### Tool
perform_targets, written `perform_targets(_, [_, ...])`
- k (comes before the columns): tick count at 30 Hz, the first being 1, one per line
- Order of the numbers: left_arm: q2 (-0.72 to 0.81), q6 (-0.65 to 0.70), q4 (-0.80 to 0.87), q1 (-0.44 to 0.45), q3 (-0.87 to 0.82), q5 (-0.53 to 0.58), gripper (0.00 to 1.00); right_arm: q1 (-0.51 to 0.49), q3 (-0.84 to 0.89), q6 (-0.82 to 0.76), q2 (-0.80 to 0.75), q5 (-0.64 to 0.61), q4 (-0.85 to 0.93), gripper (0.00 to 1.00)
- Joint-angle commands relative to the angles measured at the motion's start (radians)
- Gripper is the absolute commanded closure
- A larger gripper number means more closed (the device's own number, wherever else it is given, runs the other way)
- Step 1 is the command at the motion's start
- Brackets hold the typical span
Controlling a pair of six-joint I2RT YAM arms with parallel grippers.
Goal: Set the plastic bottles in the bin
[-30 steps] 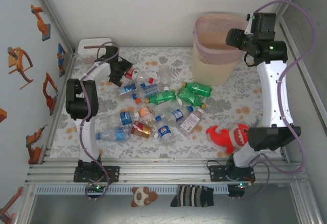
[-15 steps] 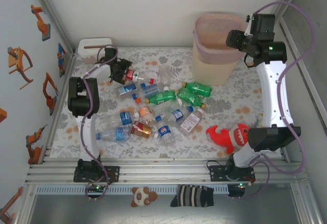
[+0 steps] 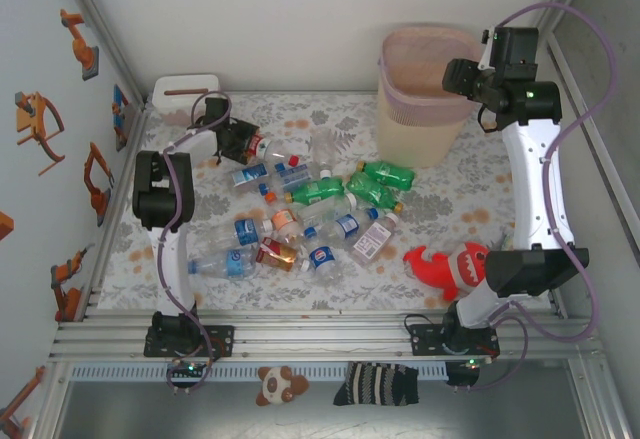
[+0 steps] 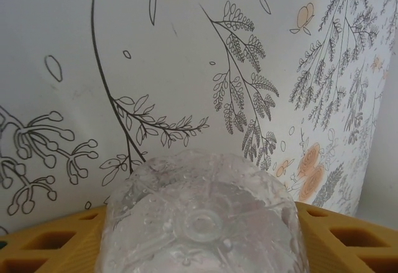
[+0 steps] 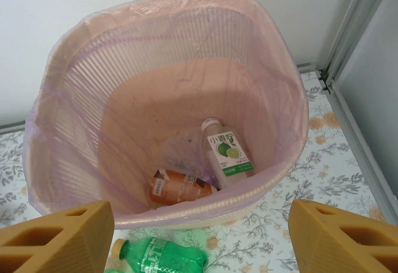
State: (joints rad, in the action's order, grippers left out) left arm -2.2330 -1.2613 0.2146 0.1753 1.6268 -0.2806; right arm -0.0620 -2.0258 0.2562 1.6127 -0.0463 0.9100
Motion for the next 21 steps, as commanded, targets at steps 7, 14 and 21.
perform_targets(7, [0.161,0.103,-0.021,-0.009,-0.031,0.048,0.38,0.007,0.0,-0.009,-0.068,-0.007,0.011,0.28])
perform_targets(14, [0.324,0.274,-0.069,-0.01,-0.072,0.064,0.41,0.006,0.058,-0.005,-0.115,0.066,-0.046,0.28])
perform_targets(21, [0.524,0.479,-0.201,-0.001,-0.167,-0.03,0.45,0.006,0.233,-0.012,-0.209,0.364,-0.266,0.28])
